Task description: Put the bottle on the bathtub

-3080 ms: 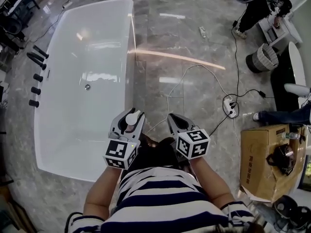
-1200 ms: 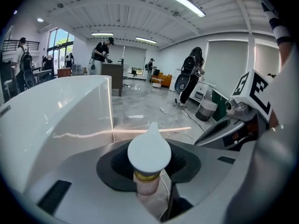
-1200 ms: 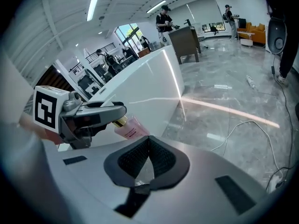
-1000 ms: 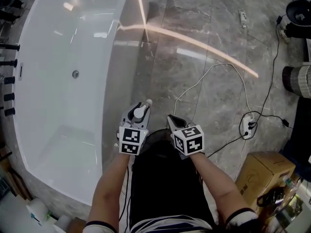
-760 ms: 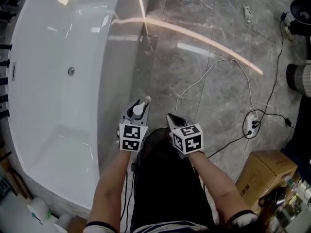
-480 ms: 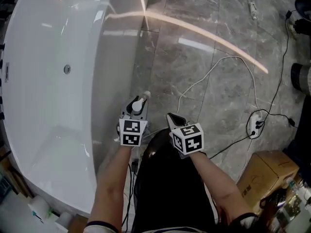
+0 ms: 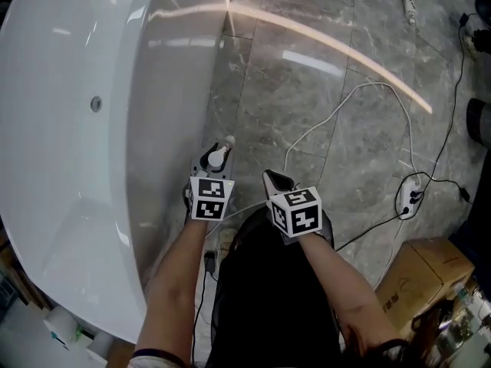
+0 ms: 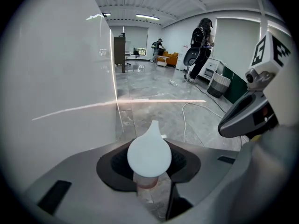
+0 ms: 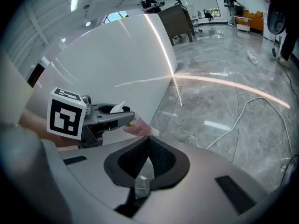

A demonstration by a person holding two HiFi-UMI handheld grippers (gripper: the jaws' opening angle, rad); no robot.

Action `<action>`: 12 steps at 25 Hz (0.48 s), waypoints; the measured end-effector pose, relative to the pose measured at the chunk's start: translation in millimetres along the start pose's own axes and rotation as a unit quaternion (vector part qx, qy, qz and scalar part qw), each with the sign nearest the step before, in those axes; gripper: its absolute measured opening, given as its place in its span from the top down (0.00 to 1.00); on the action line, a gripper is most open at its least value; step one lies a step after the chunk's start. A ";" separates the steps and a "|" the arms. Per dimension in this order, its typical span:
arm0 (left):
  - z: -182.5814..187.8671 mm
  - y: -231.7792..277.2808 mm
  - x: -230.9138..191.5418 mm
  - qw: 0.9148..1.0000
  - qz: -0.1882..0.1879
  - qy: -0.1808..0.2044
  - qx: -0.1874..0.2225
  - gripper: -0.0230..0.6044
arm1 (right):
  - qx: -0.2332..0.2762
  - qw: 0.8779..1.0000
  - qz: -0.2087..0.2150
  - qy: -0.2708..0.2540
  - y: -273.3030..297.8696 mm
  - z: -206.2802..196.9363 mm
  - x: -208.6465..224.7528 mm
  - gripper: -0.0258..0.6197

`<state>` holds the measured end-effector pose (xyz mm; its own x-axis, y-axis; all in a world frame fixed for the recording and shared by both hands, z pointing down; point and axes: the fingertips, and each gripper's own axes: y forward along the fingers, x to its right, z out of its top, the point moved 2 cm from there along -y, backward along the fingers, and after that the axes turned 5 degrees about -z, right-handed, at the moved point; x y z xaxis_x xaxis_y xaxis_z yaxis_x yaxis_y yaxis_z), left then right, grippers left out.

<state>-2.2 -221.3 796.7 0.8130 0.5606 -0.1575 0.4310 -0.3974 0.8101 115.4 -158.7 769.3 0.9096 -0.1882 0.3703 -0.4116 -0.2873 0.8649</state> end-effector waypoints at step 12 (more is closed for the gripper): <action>-44.7 32.0 -17.1 0.999 0.028 -0.009 -0.035 0.73 | -0.013 1.000 -0.004 0.010 17.1 -35.5 3.8 0.92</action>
<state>-19.8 -211.1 850.6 0.8424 0.5251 -0.1206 0.3568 -0.3761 0.8551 113.8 -131.0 797.5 0.9136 -0.1677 0.3705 -0.4037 -0.2632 0.8762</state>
